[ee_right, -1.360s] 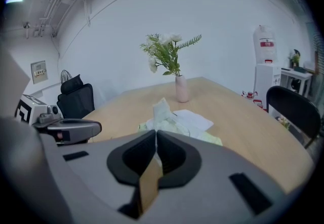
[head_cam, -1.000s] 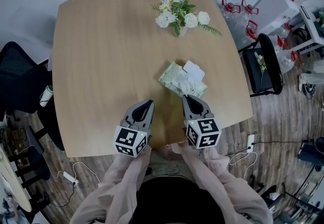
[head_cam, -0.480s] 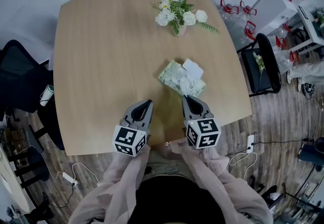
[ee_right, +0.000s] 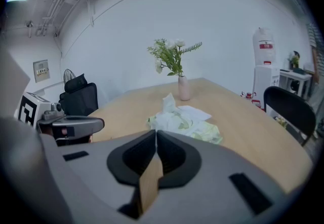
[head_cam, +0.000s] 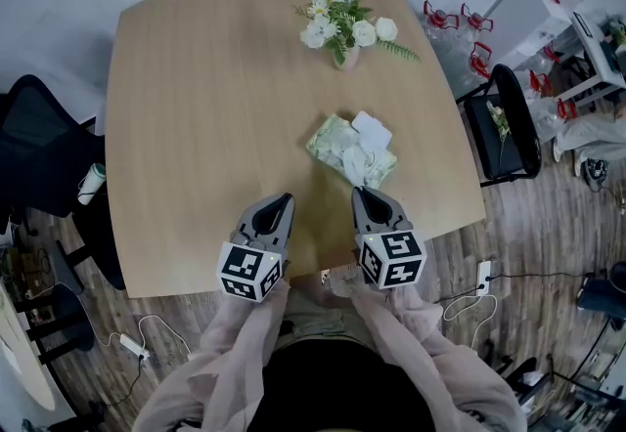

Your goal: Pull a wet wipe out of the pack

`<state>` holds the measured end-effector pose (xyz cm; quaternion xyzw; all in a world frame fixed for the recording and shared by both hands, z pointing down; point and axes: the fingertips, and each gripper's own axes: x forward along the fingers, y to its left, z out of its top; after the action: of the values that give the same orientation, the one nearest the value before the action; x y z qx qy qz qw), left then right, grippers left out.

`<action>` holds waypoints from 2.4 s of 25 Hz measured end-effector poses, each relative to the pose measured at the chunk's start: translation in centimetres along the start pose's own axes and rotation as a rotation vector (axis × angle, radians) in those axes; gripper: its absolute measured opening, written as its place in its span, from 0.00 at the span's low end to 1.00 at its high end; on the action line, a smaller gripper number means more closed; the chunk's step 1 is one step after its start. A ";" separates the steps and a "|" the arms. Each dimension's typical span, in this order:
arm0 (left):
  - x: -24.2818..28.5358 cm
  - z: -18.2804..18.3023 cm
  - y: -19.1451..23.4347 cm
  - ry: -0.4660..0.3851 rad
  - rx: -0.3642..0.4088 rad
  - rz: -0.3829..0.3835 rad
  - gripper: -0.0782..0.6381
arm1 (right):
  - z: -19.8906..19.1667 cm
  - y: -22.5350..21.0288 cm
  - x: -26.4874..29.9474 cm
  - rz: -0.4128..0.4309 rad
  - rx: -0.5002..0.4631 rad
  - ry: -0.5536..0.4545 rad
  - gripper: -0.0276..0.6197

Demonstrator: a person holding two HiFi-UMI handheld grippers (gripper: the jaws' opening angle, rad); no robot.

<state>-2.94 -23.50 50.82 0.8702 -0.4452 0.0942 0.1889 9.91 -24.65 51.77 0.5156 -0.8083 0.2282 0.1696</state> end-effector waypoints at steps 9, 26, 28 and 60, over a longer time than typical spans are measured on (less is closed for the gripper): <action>-0.9 -0.1 -0.5 -0.010 0.004 0.004 0.13 | -0.1 0.2 -1.0 -0.006 -0.005 -0.011 0.07; -2.1 -0.4 -1.3 -0.013 0.013 0.014 0.13 | -0.8 0.5 -2.5 -0.007 0.003 -0.021 0.07; -2.2 -0.4 -1.3 -0.014 0.014 0.015 0.13 | -0.9 0.6 -2.6 -0.009 0.003 -0.021 0.07; -3.4 0.0 -2.7 -0.031 0.044 0.011 0.13 | -1.0 0.8 -5.3 -0.024 0.011 -0.057 0.07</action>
<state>-2.78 -19.56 49.06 0.8731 -0.4505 0.0917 0.1625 11.40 -19.75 49.77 0.5324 -0.8054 0.2157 0.1462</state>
